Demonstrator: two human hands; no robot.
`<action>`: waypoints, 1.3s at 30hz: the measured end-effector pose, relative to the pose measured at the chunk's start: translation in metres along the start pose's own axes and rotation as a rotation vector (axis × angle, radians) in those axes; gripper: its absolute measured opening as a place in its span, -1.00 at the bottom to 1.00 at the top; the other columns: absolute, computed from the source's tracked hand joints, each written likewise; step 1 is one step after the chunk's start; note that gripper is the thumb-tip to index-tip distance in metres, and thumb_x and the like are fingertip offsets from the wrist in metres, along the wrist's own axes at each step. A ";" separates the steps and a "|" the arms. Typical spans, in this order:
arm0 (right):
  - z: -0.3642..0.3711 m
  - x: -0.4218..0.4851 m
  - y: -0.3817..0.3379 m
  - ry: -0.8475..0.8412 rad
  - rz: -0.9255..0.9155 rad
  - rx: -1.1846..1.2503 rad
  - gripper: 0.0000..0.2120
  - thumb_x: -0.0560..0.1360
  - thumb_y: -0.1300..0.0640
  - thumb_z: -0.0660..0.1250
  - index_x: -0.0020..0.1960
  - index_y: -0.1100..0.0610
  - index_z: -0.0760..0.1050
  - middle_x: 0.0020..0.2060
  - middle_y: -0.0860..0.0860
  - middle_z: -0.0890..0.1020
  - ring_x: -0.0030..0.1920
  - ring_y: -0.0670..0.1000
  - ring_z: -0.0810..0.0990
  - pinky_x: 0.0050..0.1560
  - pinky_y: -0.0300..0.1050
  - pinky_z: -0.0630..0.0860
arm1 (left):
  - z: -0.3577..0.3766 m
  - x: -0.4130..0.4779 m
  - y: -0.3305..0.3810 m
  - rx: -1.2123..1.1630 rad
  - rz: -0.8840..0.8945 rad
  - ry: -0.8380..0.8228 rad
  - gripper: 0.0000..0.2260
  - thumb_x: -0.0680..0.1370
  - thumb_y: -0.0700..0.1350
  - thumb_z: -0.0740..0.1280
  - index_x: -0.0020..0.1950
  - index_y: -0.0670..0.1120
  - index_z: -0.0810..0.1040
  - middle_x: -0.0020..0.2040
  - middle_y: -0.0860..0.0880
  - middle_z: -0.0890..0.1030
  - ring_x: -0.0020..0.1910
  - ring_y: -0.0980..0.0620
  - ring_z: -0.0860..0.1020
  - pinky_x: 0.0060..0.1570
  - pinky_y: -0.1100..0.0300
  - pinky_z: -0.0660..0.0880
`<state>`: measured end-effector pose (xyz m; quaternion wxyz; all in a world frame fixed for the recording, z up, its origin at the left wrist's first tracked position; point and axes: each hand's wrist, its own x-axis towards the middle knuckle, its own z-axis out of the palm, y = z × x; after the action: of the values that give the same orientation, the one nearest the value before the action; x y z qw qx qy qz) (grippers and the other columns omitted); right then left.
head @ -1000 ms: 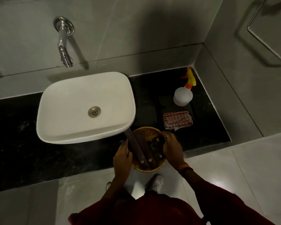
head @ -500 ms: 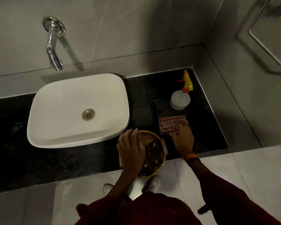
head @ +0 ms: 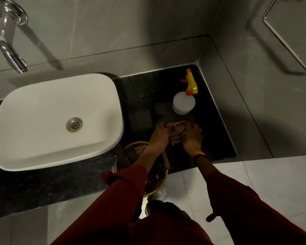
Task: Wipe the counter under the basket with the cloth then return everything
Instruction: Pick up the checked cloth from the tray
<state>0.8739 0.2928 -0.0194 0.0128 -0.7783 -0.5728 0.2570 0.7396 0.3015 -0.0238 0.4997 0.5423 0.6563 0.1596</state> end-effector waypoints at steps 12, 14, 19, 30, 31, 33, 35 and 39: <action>-0.038 -0.024 -0.046 0.211 -0.144 0.710 -0.69 0.45 0.39 0.35 -0.13 -0.05 0.56 -0.21 -0.16 0.63 -0.11 -0.16 0.69 -0.11 -0.29 0.58 | -0.050 -0.028 0.001 0.219 0.212 0.181 -0.74 0.50 -0.14 0.41 0.18 -0.13 0.60 0.15 -0.20 0.62 0.10 -0.20 0.62 0.18 0.00 0.57; -0.042 -0.039 -0.070 0.219 -0.218 0.790 -0.68 0.45 0.39 0.37 -0.08 -0.04 0.59 -0.18 -0.19 0.64 -0.14 -0.28 0.68 -0.11 -0.44 0.56 | -0.081 -0.047 -0.003 0.263 0.295 0.243 -0.69 0.46 -0.29 0.43 0.20 -0.16 0.62 0.20 -0.20 0.59 0.14 -0.18 0.58 0.08 0.24 0.47; -0.025 -0.080 -0.149 0.137 -0.270 0.840 -0.76 0.42 0.36 0.37 0.06 0.20 0.64 -0.06 0.16 0.71 -0.04 0.09 0.70 0.01 -0.07 0.65 | -0.170 -0.112 -0.037 0.314 0.370 0.379 -0.61 0.36 -0.25 0.49 0.19 -0.14 0.65 0.19 -0.16 0.60 0.16 -0.14 0.56 0.12 0.15 0.47; 0.114 -0.252 -0.367 -0.135 -0.453 0.821 -0.77 0.42 0.31 0.48 0.07 0.25 0.61 -0.09 0.09 0.66 -0.12 -0.01 0.60 -0.16 -0.51 0.48 | -0.384 -0.289 -0.229 0.258 0.127 0.514 -0.63 0.29 -0.30 0.55 0.06 -0.05 0.72 0.15 -0.07 0.64 0.07 0.01 0.63 0.09 0.54 0.41; 0.132 -0.271 -0.386 -0.129 -0.477 0.793 -0.80 0.42 0.30 0.47 0.04 0.22 0.60 -0.11 0.07 0.64 -0.13 -0.04 0.58 -0.18 -0.53 0.45 | -0.402 -0.304 -0.253 0.249 0.097 0.500 -0.66 0.30 -0.23 0.56 0.07 -0.07 0.72 0.15 -0.08 0.65 0.07 -0.02 0.64 0.13 0.42 0.46; 0.168 -0.305 -0.420 -0.094 -0.528 0.766 -0.80 0.42 0.35 0.46 -0.06 0.10 0.56 -0.16 0.04 0.61 -0.15 -0.03 0.57 -0.16 -0.48 0.44 | -0.436 -0.328 -0.299 0.209 0.056 0.461 -0.66 0.31 -0.11 0.53 0.06 -0.12 0.72 0.15 -0.12 0.66 0.09 -0.06 0.65 0.18 0.20 0.54; 0.202 -0.331 -0.449 -0.076 -0.534 0.732 -0.80 0.41 0.39 0.42 -0.11 0.12 0.54 -0.16 0.10 0.61 -0.14 0.05 0.58 -0.13 -0.29 0.48 | -0.462 -0.340 -0.341 0.148 0.024 0.430 -0.67 0.33 -0.18 0.52 0.08 -0.17 0.70 0.15 -0.14 0.64 0.13 -0.10 0.64 0.20 0.06 0.56; 0.255 -0.348 -0.477 -0.037 -0.468 0.565 -0.80 0.44 0.42 0.35 0.02 0.25 0.62 -0.07 0.14 0.51 -0.14 0.03 0.50 -0.11 -0.30 0.41 | -0.480 -0.324 -0.396 0.154 0.027 0.338 -0.69 0.36 -0.30 0.50 0.10 -0.21 0.70 0.15 -0.21 0.62 0.13 -0.17 0.61 0.17 0.08 0.51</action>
<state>0.2722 0.0742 0.0432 0.2753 -0.5872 -0.6417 0.4094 0.0952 0.0357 0.0511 0.3369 0.5533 0.7338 0.2046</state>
